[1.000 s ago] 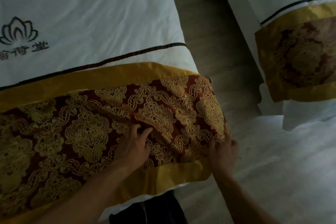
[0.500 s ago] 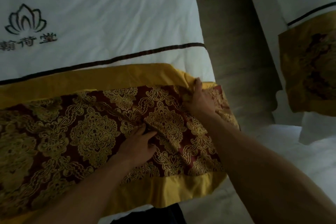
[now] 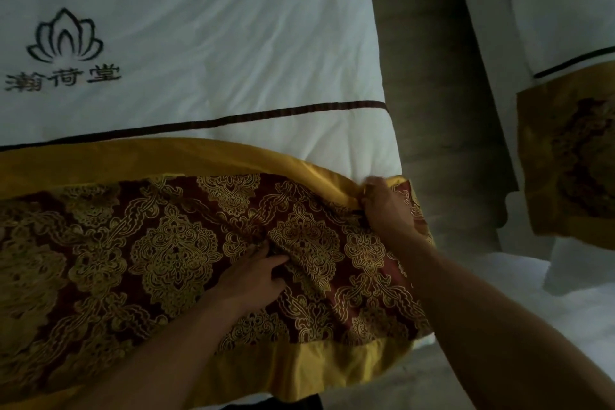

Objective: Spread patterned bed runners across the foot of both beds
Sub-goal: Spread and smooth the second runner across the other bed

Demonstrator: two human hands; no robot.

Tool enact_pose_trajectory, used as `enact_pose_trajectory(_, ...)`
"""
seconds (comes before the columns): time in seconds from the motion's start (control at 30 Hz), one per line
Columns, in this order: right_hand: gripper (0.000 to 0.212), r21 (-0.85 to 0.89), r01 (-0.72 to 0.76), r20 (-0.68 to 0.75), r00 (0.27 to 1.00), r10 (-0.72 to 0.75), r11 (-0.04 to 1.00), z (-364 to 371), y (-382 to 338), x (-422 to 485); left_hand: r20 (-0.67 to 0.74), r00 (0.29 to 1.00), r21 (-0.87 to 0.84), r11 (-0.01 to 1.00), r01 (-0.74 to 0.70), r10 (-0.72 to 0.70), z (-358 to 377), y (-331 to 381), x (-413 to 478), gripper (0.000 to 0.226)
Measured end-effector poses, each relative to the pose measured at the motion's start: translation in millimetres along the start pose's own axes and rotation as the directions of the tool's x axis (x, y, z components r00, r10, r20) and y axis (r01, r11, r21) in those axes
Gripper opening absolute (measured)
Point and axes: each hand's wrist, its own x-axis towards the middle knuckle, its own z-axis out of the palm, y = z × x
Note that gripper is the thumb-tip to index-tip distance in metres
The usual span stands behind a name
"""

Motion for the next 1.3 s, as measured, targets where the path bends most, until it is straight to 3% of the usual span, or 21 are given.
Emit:
enact_pose_trajectory(0.03, 0.026, -0.035, -0.037, 0.015, 0.999, 0.037, 0.999, -0.2, -0.4, -0.5, 0.009, 1.0, 0.002, 1.0, 0.0, 0.0, 0.1, 0.0, 0.2, 0.058)
enact_pose_trajectory(0.1, 0.022, -0.071, -0.055, -0.001, 0.999, 0.055, 0.996, -11.5, -1.7, 0.6, 0.019, 1.0, 0.015, 1.0, -0.001, 0.001, -1.7, 0.0, -1.2, 0.059)
enact_pose_trajectory(0.2, 0.019, 0.182, -0.134, -0.22, 0.96, 0.173, 0.974, -53.5, -9.9, 16.9, 0.008, 1.0, 0.004, 1.0, -0.007, 0.007, -6.9, 2.7, -4.2, 0.058)
enact_pose_trajectory(0.27, 0.01, 0.35, -0.052, -0.315, 0.934, 0.17, 0.935, -80.1, -23.2, 30.3, -0.031, 0.999, -0.059, 0.998, -0.015, 0.013, -5.5, 3.9, -7.6, 0.059)
enact_pose_trajectory(0.3, 0.012, 0.336, 0.032, -0.321, 0.943, 0.083, 0.941, -86.0, -31.1, 32.6, -0.038, 0.999, -0.098, 0.995, -0.025, 0.021, -3.0, 3.5, -10.3, 0.062)
enact_pose_trajectory(0.4, 0.032, 0.177, 0.205, -0.175, 0.969, -0.174, 0.963, -74.3, -42.6, 22.1, -0.059, 0.996, -0.123, 0.989, -0.078, 0.071, 10.8, -1.4, -25.0, 0.071)
enact_pose_trajectory(0.5, 0.045, 0.079, 0.189, -0.007, 0.982, -0.19, 0.979, -39.5, -48.5, -9.2, -0.106, 0.992, -0.143, 0.986, -0.09, 0.075, 18.1, -11.5, -40.6, 0.07)
enact_pose_trajectory(0.63, 0.065, -0.084, 0.228, 0.011, 0.974, -0.228, 0.97, 11.9, -61.3, -59.4, -0.163, 0.986, -0.217, 0.976, -0.02, -0.016, 13.5, -26.6, -63.2, 0.071)
enact_pose_trajectory(0.83, 0.064, -0.045, 0.364, 0.136, 0.925, -0.355, 0.93, 82.5, -126.6, -137.4, -0.354, 0.927, -0.365, 0.931, -0.016, -0.123, 10.8, -92.7, -110.7, 0.066)
enact_pose_trajectory(0.97, 0.064, -0.042, 0.464, 0.224, 0.868, -0.444, 0.885, 125.5, -183.5, -164.8, -0.397, 0.864, -0.421, 0.898, 0.128, -0.309, 5.1, -149.7, -144.9, 0.069)
enact_pose_trajectory(1.17, 0.06, -0.115, 0.563, 0.211, 0.819, -0.534, 0.818, 188.0, -261.5, -181.1, -0.447, 0.817, -0.433, 0.887, 0.159, -0.365, 2.6, -264.9, -177.7, 0.069)
enact_pose_trajectory(1.3, 0.066, -0.199, 0.641, 0.22, 0.767, -0.603, 0.742, 218.3, -316.4, -181.2, -0.549, 0.746, -0.296, 0.922, 0.248, -0.377, 10.1, -330.6, -192.9, 0.072)
